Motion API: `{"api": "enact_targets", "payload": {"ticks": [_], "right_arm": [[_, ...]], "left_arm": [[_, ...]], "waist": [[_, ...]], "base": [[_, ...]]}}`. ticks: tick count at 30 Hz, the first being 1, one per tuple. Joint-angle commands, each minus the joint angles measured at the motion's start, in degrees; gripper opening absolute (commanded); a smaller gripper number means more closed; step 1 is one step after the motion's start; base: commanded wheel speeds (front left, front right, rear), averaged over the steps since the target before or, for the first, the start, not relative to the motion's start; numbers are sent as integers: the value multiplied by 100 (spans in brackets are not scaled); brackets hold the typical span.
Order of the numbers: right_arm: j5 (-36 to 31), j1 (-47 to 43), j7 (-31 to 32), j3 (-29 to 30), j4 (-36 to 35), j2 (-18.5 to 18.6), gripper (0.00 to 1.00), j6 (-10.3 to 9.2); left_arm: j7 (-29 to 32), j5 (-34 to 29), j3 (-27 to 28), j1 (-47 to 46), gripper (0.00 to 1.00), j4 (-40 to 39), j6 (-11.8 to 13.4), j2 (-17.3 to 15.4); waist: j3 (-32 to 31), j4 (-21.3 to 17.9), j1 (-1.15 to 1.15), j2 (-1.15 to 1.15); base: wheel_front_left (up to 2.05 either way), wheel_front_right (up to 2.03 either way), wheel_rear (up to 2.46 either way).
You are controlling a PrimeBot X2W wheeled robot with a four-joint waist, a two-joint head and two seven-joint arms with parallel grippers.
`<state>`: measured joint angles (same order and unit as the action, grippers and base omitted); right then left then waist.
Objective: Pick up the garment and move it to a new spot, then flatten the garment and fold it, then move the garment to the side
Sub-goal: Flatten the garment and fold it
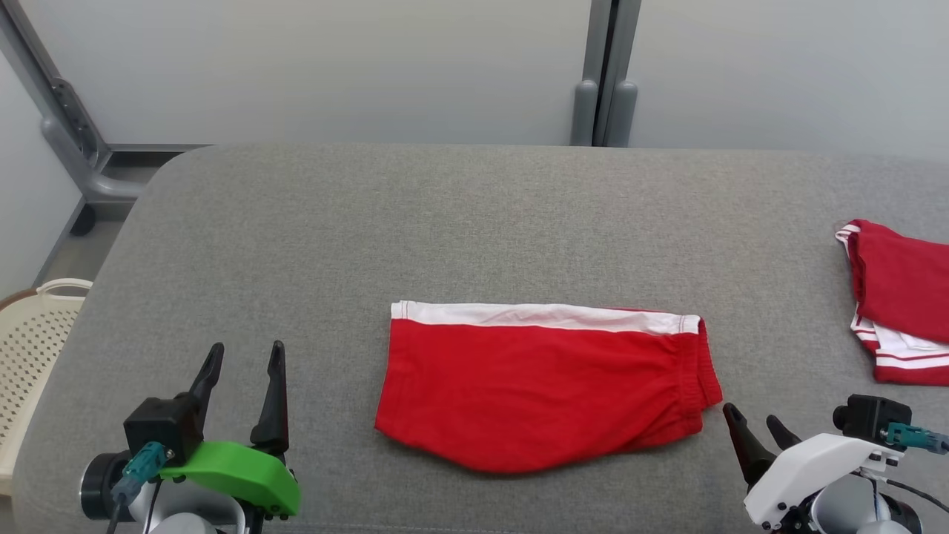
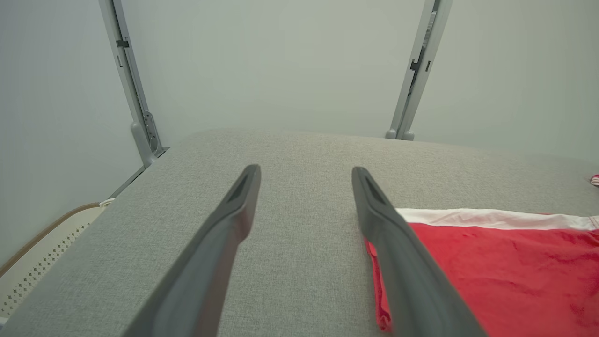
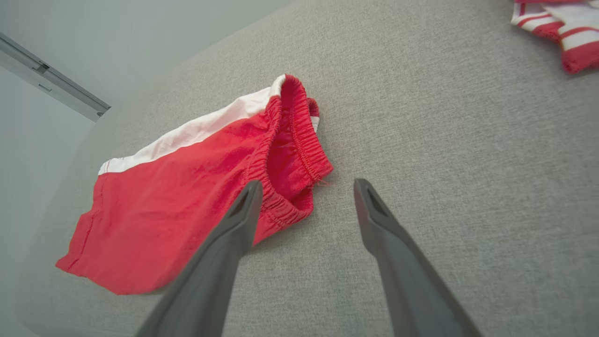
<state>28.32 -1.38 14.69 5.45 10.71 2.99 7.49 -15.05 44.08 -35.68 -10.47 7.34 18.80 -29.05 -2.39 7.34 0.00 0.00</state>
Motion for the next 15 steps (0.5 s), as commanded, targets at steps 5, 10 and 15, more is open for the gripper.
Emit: {"api": "enact_targets", "payload": {"ticks": [5, 10, 15], "right_arm": [[113, 149, -63, -49, 242, 0, 100, -1], [162, 214, -73, -159, 403, -5, 100, -1], [226, 267, -103, -251, 518, -4, 100, -1]], "left_arm": [[-16, -121, 0, 106, 100, 28, -187, 24], [-16, -175, 11, 62, 100, 116, -287, 22], [-16, -158, 32, -68, 100, 223, -406, 93]], "waist": [[-32, 143, 0, 0], [-22, 171, 0, 0], [-12, 151, 0, 0]], "base": [[0, 0, 0], [0, 0, 0], [0, 0, 0]]}}
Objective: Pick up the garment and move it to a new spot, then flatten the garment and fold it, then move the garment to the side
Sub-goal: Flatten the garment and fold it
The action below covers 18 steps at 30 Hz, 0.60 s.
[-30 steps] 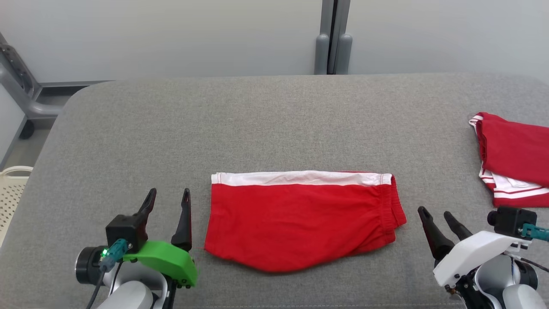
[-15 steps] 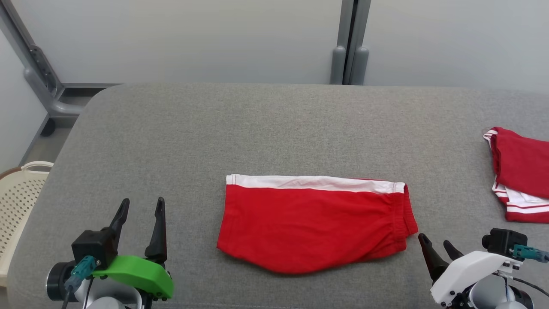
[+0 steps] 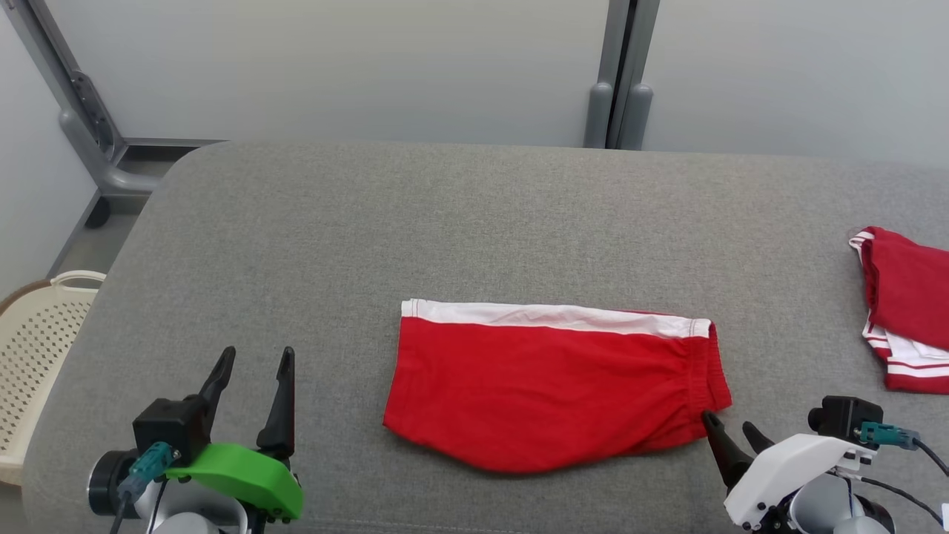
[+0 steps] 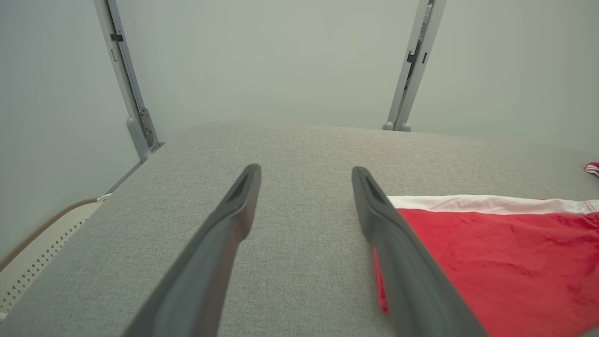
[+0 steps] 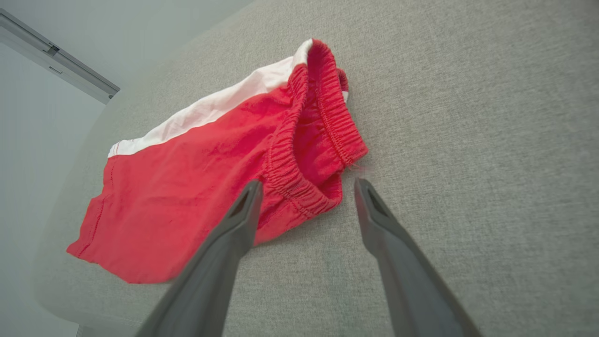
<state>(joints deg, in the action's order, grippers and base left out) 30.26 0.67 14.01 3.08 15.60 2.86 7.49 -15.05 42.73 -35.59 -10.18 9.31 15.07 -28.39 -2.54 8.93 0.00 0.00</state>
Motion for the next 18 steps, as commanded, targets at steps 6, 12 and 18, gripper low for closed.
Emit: {"api": "enact_targets", "payload": {"ticks": [6, 12, 18], "right_arm": [[105, 131, -108, -87, 165, 8, 100, -1], [224, 264, -215, -133, 400, 8, 100, -1], [585, 526, -383, -165, 976, 10, 100, -1]], "left_arm": [[-16, -78, 195, -155, 100, 173, -14, 162], [-16, -126, 273, -111, 100, 239, -36, 240], [-16, -179, 332, -31, 100, 234, -79, 339]], "waist": [[3, -51, 0, 0], [22, -41, 0, 0], [91, 95, 0, 0]], "base": [[0, 0, 0], [0, 0, 0], [0, 0, 0]]}}
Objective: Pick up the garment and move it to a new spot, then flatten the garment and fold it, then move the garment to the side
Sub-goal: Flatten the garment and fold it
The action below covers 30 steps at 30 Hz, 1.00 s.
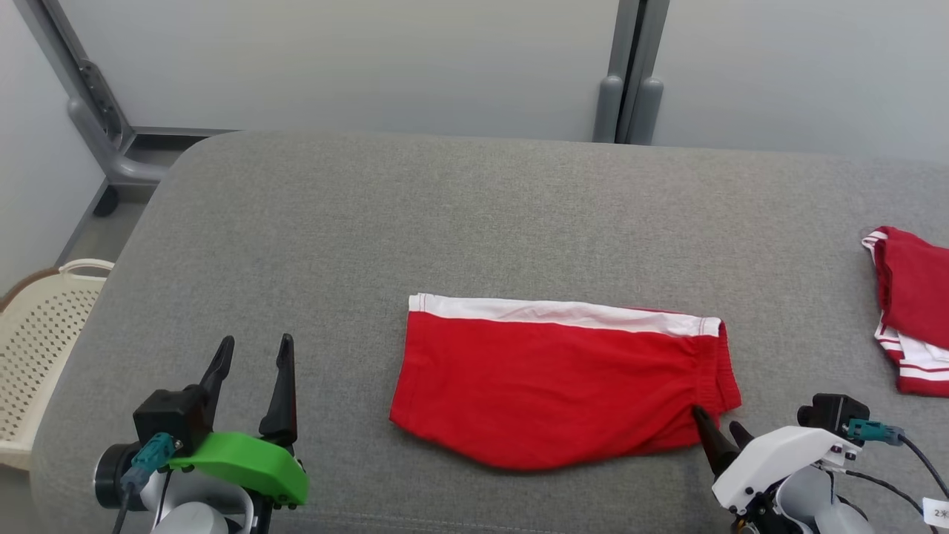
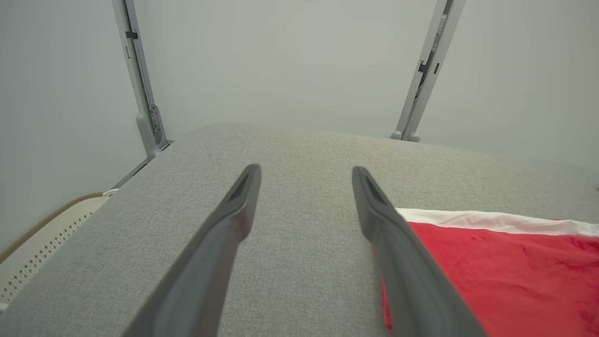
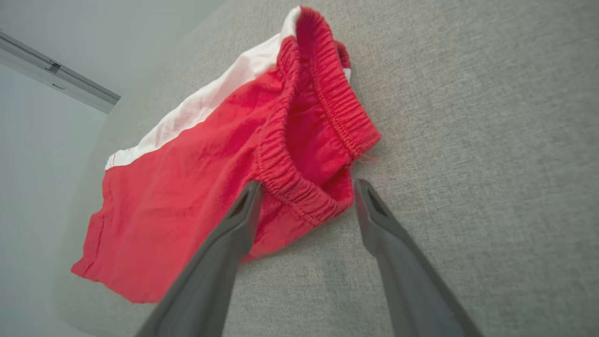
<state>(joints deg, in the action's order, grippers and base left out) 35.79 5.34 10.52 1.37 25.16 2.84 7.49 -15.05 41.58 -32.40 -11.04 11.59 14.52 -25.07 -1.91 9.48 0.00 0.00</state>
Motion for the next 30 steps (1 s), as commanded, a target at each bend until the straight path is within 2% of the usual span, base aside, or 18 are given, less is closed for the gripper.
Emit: {"api": "enact_targets", "payload": {"ticks": [1, 5, 12, 13, 14, 16, 18, 19, 25, 30], "right_arm": [[69, 126, -93, 12, 136, 12, 100, -1], [412, 475, -321, 79, 798, 13, 100, -1], [847, 891, -649, 179, 1532, 15, 100, -1], [899, 938, -684, 161, 1599, 14, 81, -1], [942, 974, -715, 147, 1653, 13, 45, -1], [956, 1050, -797, 109, 1724, 14, 32, -1], [896, 1093, -917, 97, 1764, 21, 6, -1], [871, 1105, -961, 87, 1777, 40, 0, -1], [927, 964, -1117, 6, 1564, 206, 0, -1], [1038, 755, -1221, 165, 1292, 442, 0, -1]], "left_arm": [[-16, -77, 12, 52, 100, 3, -29, 20], [-16, -116, 17, -4, 100, 13, -46, 53], [-16, -148, 79, -3, 100, -14, -52, 80], [-16, -152, 93, 9, 100, -21, -55, 83], [-16, -160, 109, 20, 100, -26, -53, 85], [-16, -173, 146, 34, 100, -41, -45, 95], [-16, -190, 173, 47, 100, -49, -35, 103], [-16, -193, 181, 51, 100, -50, -37, 108], [-16, -244, 158, 52, 100, -22, -78, 158], [-16, -255, 182, 59, 100, -26, -89, 199]], "waist": [[44, 73, 0, 0], [125, 247, 0, 0], [206, 387, 0, 0], [217, 394, 0, 0], [232, 397, 0, 0], [263, 392, 0, 0], [290, 381, 0, 0], [301, 374, 0, 0], [303, 284, 0, 0], [276, 159, 0, 0]], "base": [[0, 0, 0], [0, 0, 0], [0, 0, 0], [0, 0, 0], [0, 0, 0], [0, 0, 0], [0, 0, 0], [0, 0, 0], [0, 0, 0], [0, 0, 0]]}}
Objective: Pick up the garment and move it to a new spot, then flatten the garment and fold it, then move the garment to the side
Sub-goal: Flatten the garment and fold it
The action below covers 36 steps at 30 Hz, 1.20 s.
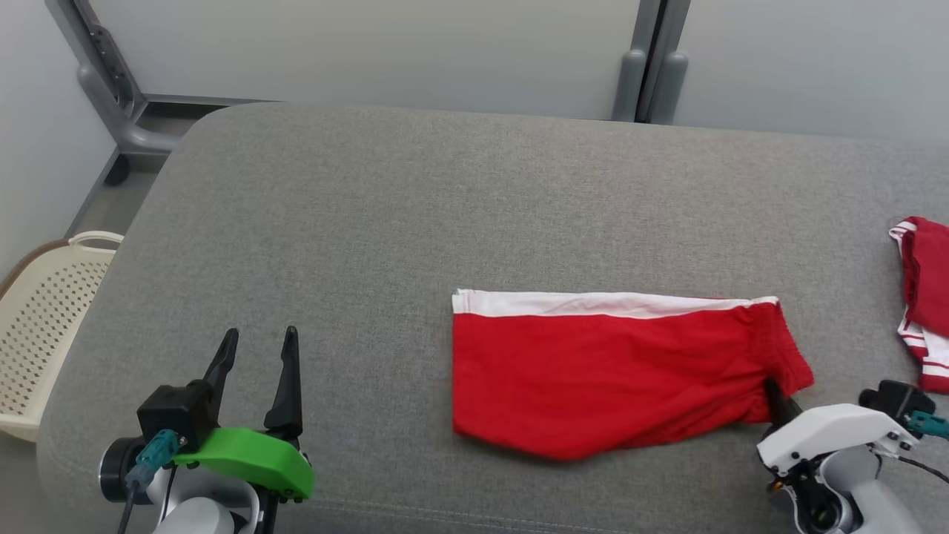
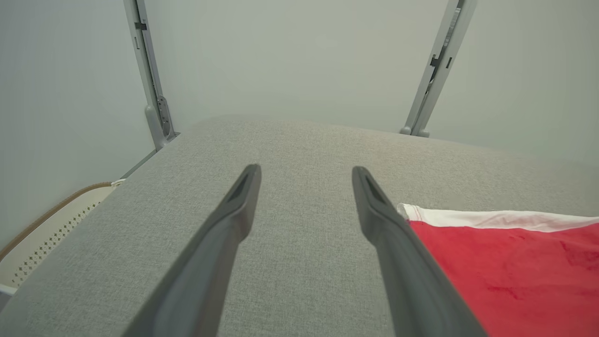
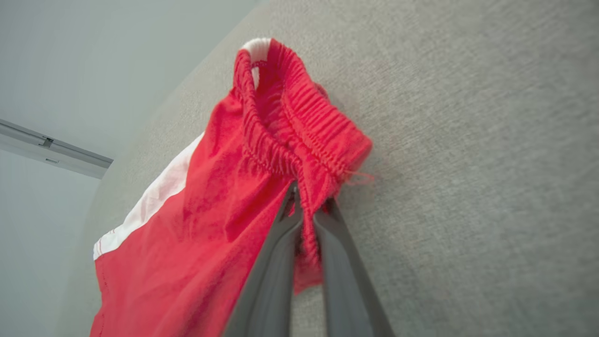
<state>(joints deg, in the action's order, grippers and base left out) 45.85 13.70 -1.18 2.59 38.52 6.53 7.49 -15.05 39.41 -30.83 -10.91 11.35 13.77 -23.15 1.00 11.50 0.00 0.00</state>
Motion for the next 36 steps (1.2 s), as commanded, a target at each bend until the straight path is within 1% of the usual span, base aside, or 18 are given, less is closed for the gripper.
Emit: {"api": "enact_targets", "payload": {"ticks": [1, 4, 9, 14, 18, 24, 28, 32, 36], "right_arm": [[52, -118, -59, 98, -84, 109, 0, -1], [71, -223, -62, 271, -158, 232, 0, -1], [15, -273, -34, 415, -222, 315, 0, -1], [-68, -192, 66, 368, -445, 316, 0, -1], [-171, -192, 252, 146, -833, 298, 0, -1], [-411, -373, 699, -299, -1726, 232, 0, -1], [-704, -441, 1058, -556, -2252, 157, 0, -1], [-1040, -378, 1452, -858, -2551, 52, 0, -1], [-1390, -212, 1852, -1211, -2610, -11, 0, -1]], "left_arm": [[-16, -40, 32, 52, 100, -11, -13, 12], [-16, -56, 52, 58, 100, -25, -25, 30], [-17, -65, 68, 80, 100, -26, -46, 48], [-17, -37, 86, 94, 100, 9, -64, 62], [-17, -12, 102, 98, 100, 23, -77, 86], [-17, -1, 151, 124, 100, 10, -97, 133], [-17, -18, 172, 155, 100, 5, -114, 166], [-17, -37, 185, 191, 100, 8, -125, 185], [-17, -56, 201, 200, 100, 17, -152, 226]], "waist": [[-21, -65, 0, 0], [-32, -112, 0, 0], [-43, -161, 0, 0], [-85, -200, 0, 0], [-128, -208, 0, 0], [-205, -186, 0, 0], [-258, -136, 0, 0], [-303, -66, 0, 0], [-342, 38, 0, 0]], "base": [[0, 0, 0], [0, 0, 0], [0, 0, 0], [0, 0, 0], [0, 0, 0], [0, 0, 0], [0, 0, 0], [0, 0, 0], [0, 0, 0]]}}
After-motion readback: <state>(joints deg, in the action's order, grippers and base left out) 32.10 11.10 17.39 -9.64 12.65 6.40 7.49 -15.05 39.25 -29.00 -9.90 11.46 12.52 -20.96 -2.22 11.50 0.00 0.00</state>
